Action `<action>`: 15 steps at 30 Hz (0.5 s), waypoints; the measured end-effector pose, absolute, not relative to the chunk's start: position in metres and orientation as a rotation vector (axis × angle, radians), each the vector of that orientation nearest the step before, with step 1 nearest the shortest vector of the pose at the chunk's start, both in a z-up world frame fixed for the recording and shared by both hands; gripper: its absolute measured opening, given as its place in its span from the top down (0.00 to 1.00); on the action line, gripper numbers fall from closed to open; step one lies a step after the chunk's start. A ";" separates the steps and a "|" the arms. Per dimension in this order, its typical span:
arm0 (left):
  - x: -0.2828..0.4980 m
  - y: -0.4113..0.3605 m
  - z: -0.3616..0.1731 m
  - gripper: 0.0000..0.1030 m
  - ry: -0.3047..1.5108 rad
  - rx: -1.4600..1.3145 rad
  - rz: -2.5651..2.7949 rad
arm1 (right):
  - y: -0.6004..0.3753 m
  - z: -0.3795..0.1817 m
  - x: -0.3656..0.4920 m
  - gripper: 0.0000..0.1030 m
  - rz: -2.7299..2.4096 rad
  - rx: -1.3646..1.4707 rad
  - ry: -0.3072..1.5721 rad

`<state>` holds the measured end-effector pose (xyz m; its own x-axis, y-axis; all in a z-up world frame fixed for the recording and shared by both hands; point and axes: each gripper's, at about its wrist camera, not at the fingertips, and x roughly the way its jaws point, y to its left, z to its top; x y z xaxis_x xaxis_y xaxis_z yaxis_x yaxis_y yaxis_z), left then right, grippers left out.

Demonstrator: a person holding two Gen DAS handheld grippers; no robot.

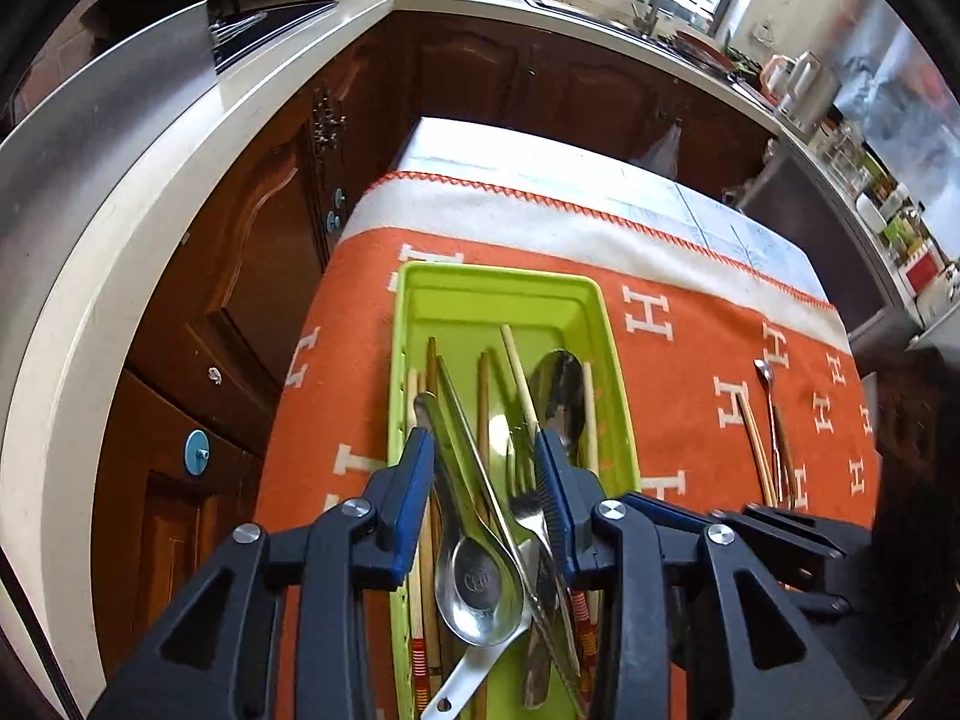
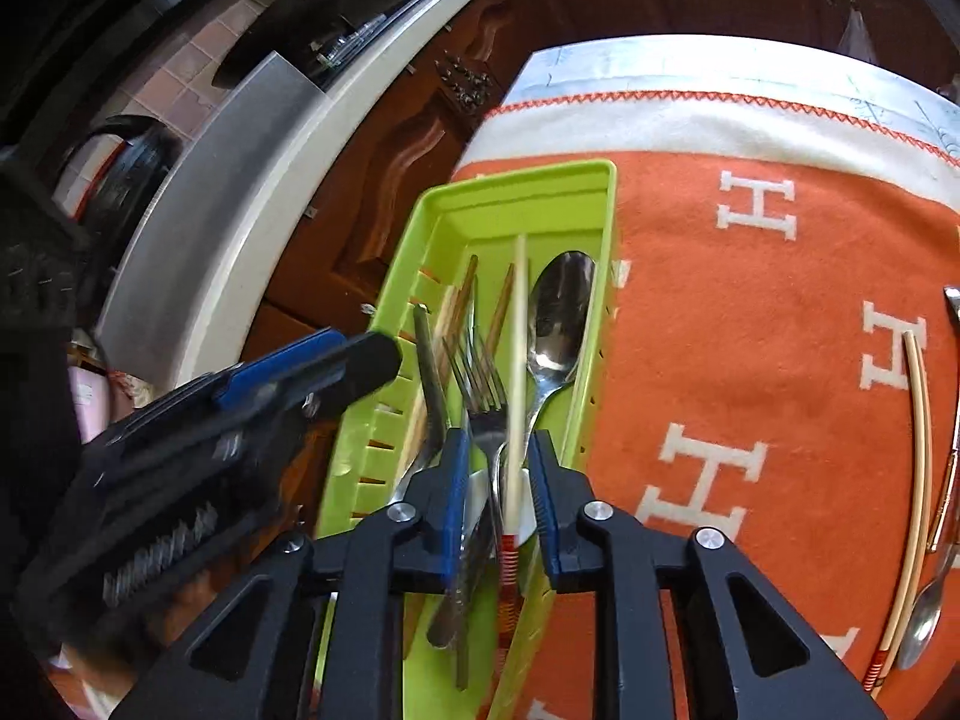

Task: Organize utensils
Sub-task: 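Lower the fork and chopstick into the green tray and open both grippers, then move back to the blanket and grasp a red-striped chopstick with the right gripper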

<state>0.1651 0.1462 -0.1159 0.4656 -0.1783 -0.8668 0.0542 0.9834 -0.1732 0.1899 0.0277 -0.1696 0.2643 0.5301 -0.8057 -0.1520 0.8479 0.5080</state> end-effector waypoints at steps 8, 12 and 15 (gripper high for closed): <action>0.153 0.140 -0.106 0.67 1.064 -0.121 -0.127 | 0.010 -0.155 0.168 0.78 0.481 0.305 1.201; 0.144 0.126 -0.100 0.67 1.071 -0.092 -0.139 | -0.008 -0.142 0.150 0.78 0.473 0.297 1.197; 0.136 0.113 -0.093 0.67 1.069 -0.085 -0.167 | -0.023 -0.133 0.136 0.78 0.460 0.289 1.189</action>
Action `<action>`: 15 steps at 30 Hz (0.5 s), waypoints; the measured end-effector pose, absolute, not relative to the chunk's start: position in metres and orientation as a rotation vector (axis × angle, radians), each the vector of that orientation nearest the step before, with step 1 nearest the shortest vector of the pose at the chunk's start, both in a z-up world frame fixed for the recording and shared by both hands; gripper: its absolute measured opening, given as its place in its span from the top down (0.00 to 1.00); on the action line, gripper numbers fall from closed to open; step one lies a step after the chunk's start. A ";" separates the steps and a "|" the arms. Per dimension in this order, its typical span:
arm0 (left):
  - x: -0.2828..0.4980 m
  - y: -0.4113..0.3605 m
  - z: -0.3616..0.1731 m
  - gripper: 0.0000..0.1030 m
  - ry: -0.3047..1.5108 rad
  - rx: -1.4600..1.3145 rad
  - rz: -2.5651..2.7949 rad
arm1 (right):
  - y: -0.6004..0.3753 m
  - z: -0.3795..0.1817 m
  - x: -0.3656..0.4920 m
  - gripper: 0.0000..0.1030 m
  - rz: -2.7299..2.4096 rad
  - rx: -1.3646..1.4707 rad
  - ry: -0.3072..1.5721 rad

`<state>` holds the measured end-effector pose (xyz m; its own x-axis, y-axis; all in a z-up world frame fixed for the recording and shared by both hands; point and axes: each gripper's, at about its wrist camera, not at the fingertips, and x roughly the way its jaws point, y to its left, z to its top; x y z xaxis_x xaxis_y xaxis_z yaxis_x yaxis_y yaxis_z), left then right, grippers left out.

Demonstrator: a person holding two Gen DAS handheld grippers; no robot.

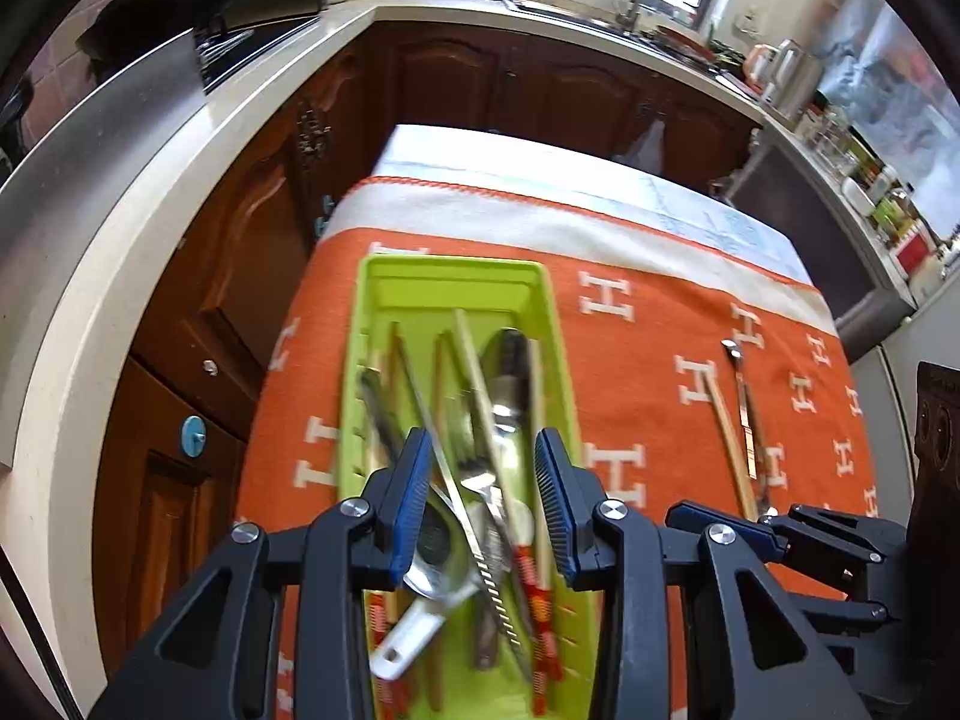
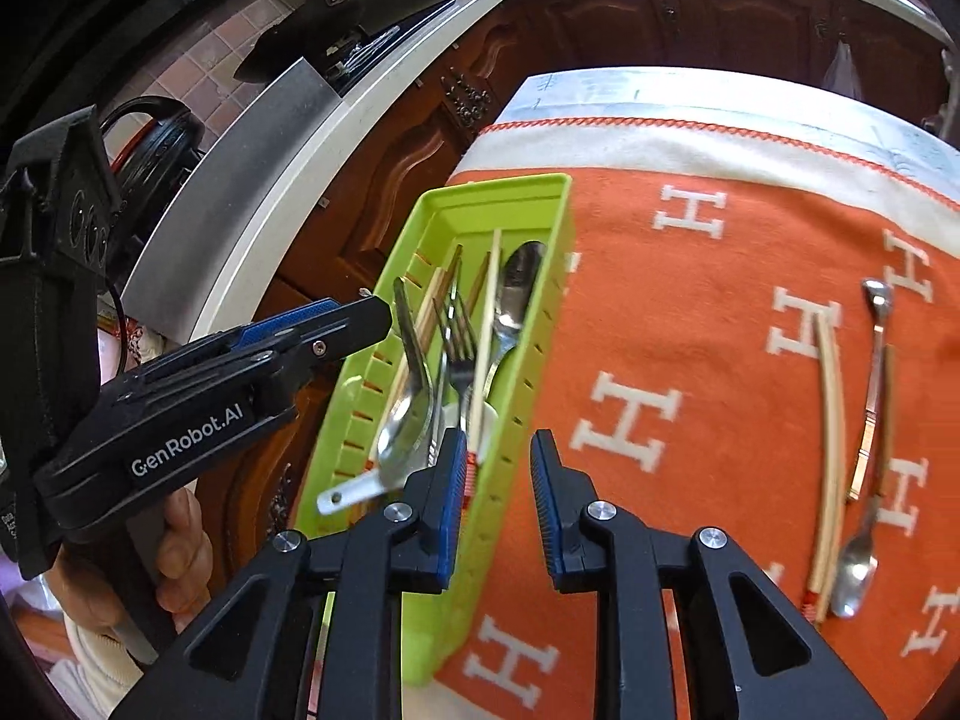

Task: Organize utensils
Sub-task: 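Move back to the blanket and grasp a red-striped chopstick with the right gripper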

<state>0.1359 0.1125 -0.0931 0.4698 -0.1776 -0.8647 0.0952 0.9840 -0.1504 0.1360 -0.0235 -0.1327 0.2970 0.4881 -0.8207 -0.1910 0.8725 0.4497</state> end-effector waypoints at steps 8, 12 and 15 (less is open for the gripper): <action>0.112 0.057 -0.084 0.59 1.062 -0.042 -0.287 | -0.084 -0.126 0.103 0.78 0.384 0.299 1.200; 0.103 0.025 -0.088 0.57 1.068 -0.017 -0.350 | -0.120 -0.128 0.086 0.78 0.324 0.312 1.194; 0.096 0.002 -0.097 0.57 1.089 0.002 -0.388 | -0.149 -0.133 0.073 0.78 0.269 0.337 1.195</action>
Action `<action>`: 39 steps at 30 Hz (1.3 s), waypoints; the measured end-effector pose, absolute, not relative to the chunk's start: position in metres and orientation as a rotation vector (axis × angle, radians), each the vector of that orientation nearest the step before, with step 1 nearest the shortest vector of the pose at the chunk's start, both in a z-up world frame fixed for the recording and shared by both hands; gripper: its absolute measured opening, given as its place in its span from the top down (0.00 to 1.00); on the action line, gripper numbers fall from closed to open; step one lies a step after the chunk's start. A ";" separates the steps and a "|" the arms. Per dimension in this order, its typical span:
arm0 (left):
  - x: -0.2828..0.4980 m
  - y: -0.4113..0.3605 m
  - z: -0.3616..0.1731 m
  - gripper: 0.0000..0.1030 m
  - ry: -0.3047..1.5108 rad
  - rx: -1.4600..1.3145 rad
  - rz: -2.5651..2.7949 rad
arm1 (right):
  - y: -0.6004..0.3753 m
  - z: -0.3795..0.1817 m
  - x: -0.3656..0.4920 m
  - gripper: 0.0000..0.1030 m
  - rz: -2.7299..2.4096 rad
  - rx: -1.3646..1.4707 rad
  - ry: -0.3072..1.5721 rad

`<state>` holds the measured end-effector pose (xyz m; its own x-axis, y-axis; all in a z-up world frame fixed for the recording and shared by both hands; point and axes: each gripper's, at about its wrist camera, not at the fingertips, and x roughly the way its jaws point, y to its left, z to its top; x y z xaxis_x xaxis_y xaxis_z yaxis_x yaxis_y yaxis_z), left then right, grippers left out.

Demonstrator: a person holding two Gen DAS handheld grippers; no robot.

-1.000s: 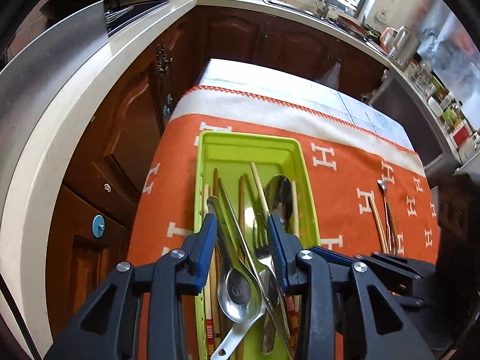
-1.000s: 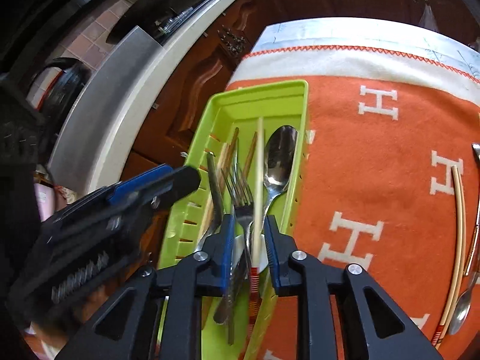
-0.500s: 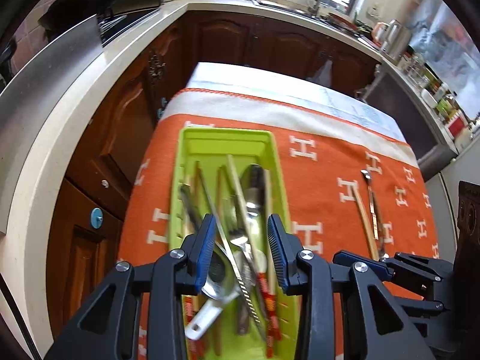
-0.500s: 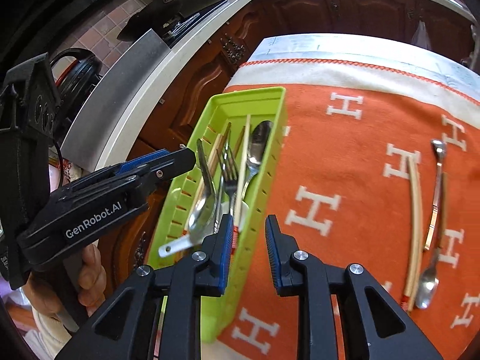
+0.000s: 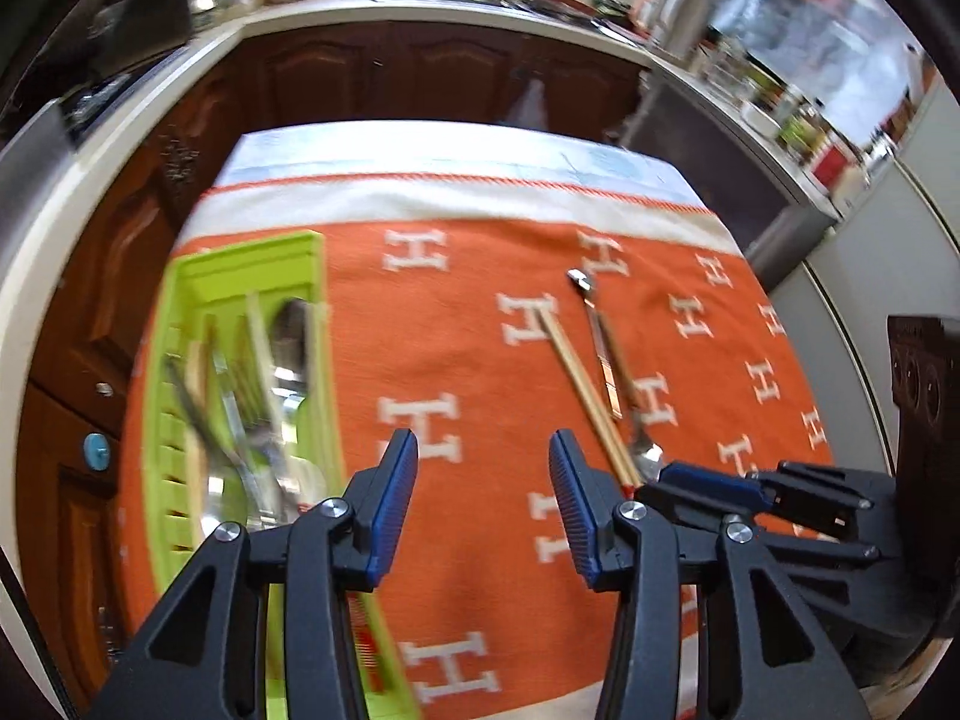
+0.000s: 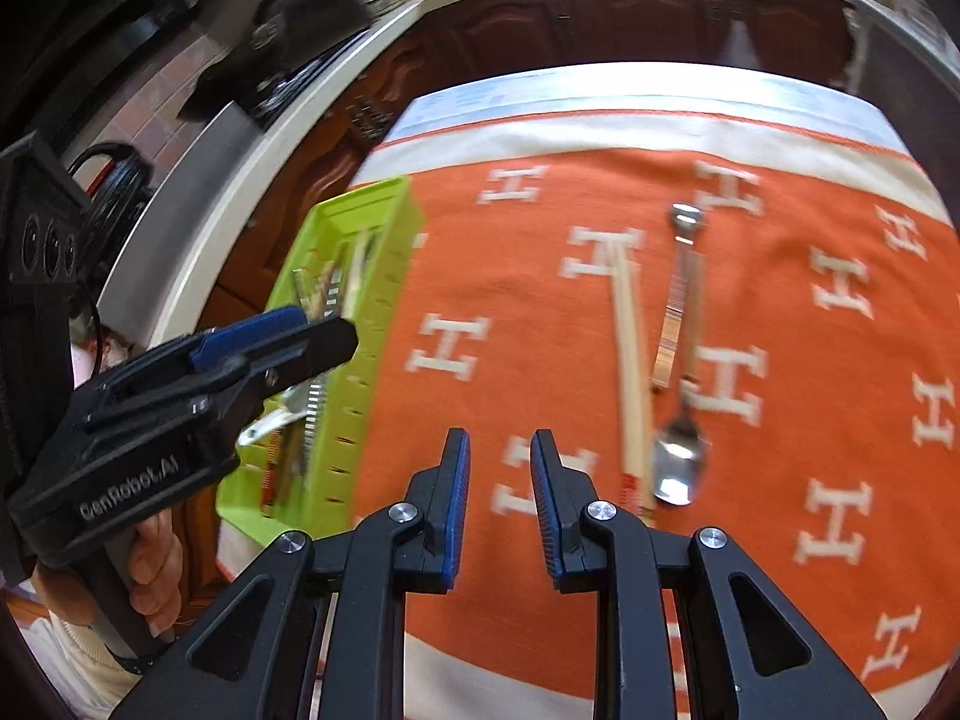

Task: Organize utensils
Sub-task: 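Move back to the blanket and grasp a red-striped chopstick with the right gripper, then grasp the other red-striped chopstick with the left gripper while the right holds its chopstick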

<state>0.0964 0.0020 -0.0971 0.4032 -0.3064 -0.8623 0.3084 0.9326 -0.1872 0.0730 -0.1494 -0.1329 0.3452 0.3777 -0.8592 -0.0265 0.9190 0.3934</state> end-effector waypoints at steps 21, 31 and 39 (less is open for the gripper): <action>0.073 -0.063 -0.162 0.56 1.209 0.104 -0.441 | -0.188 -0.196 0.032 0.90 0.205 0.316 1.292; 0.078 -0.060 -0.166 0.56 1.227 0.075 -0.423 | -0.181 -0.204 0.037 0.91 0.190 0.251 1.300; 0.081 -0.055 -0.168 0.52 1.249 0.026 -0.411 | -0.163 -0.206 0.048 0.91 0.159 0.147 1.278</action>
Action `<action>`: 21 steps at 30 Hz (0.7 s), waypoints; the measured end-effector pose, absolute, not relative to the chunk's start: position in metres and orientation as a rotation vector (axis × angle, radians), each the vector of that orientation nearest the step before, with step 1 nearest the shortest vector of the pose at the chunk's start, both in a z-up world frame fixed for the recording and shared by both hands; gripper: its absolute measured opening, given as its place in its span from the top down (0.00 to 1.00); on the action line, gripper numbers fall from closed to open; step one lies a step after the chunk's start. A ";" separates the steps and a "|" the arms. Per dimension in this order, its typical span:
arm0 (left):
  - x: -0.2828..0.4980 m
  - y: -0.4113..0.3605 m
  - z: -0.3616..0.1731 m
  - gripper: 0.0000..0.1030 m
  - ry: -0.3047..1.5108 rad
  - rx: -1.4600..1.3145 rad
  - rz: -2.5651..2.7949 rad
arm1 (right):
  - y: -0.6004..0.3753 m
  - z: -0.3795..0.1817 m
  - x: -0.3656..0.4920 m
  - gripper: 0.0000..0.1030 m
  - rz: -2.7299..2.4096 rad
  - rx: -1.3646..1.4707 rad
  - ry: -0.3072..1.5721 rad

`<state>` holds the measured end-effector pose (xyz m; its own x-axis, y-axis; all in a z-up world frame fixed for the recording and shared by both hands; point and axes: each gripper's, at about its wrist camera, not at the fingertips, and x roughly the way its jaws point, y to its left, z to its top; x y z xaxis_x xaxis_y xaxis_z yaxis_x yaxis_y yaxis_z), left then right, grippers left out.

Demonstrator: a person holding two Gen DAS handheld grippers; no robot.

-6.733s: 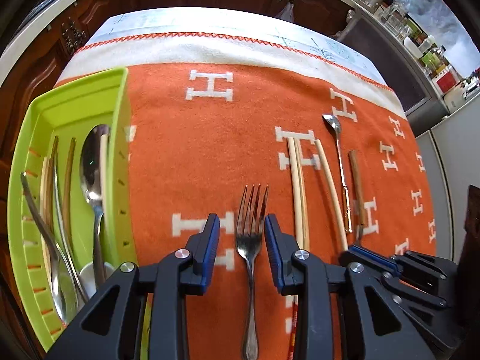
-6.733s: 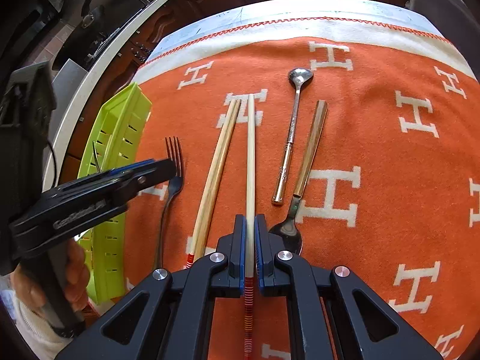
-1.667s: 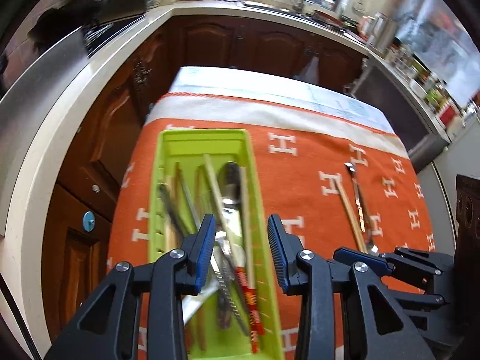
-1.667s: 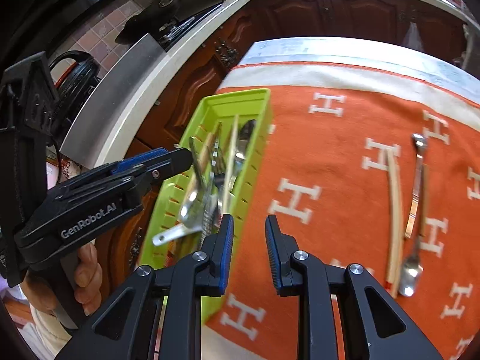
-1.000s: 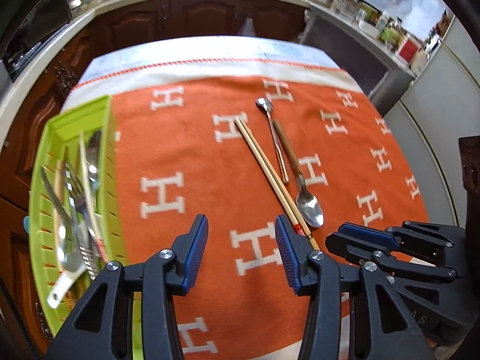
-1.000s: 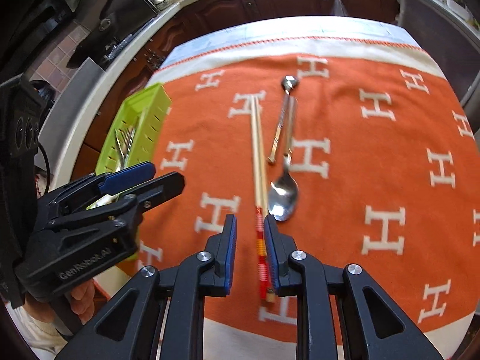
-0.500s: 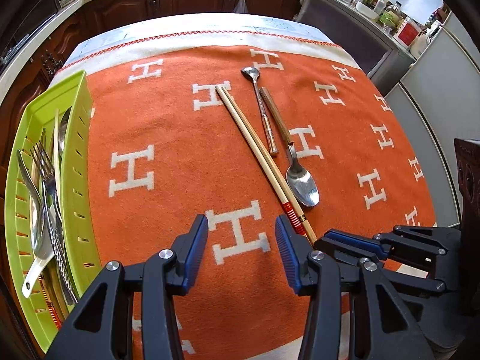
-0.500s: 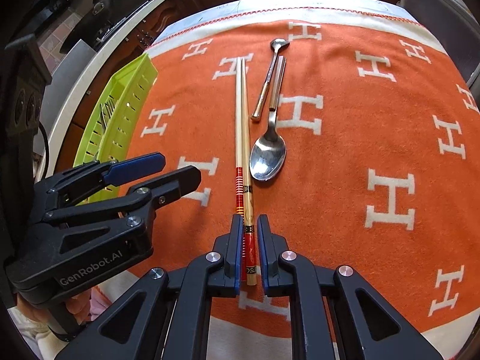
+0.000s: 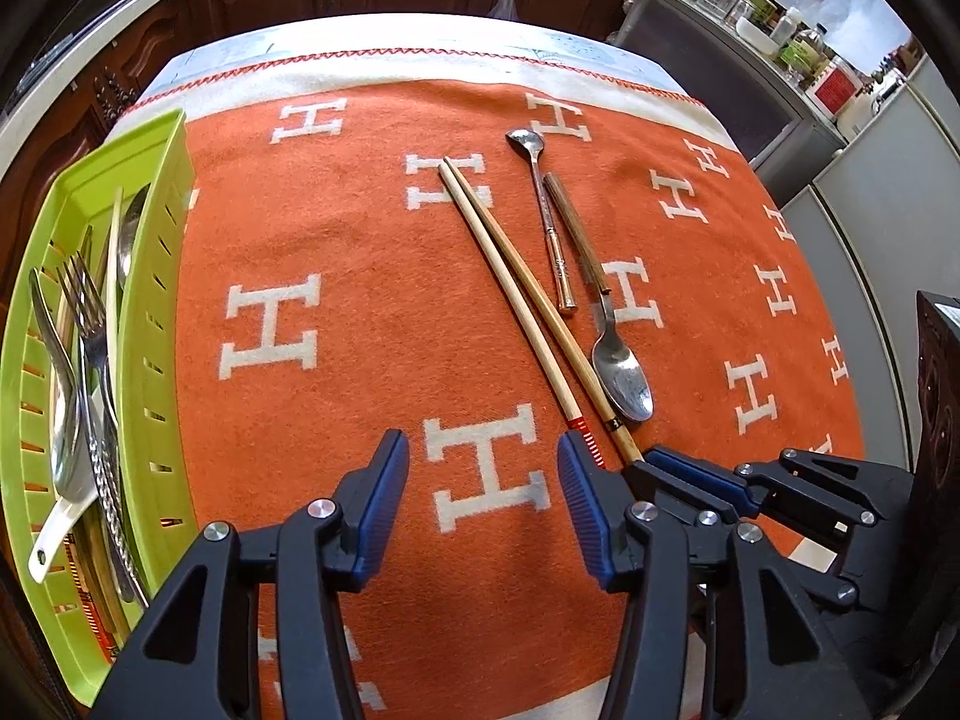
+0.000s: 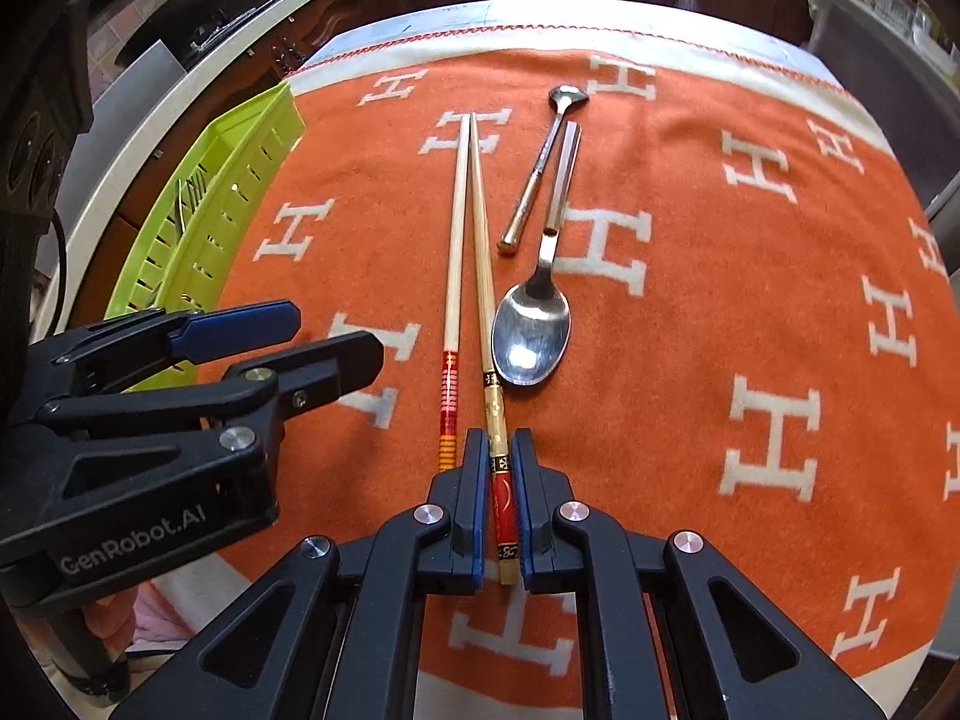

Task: Organize utensils
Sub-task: 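Grasp the other red-striped chopstick with the left gripper while the right holds its chopstick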

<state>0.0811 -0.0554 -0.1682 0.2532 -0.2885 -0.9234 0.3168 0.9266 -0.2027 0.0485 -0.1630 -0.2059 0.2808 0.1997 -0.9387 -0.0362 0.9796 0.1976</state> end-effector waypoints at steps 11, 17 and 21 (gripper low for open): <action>0.089 -0.047 -0.168 0.46 1.266 -0.084 -0.398 | -0.158 -0.206 0.052 0.93 0.168 0.092 1.239; 0.093 -0.053 -0.172 0.46 1.272 -0.091 -0.378 | -0.181 -0.207 0.043 0.94 0.161 0.232 1.237; 0.095 -0.066 -0.178 0.46 1.284 -0.069 -0.370 | -0.193 -0.208 0.036 0.94 0.146 0.284 1.235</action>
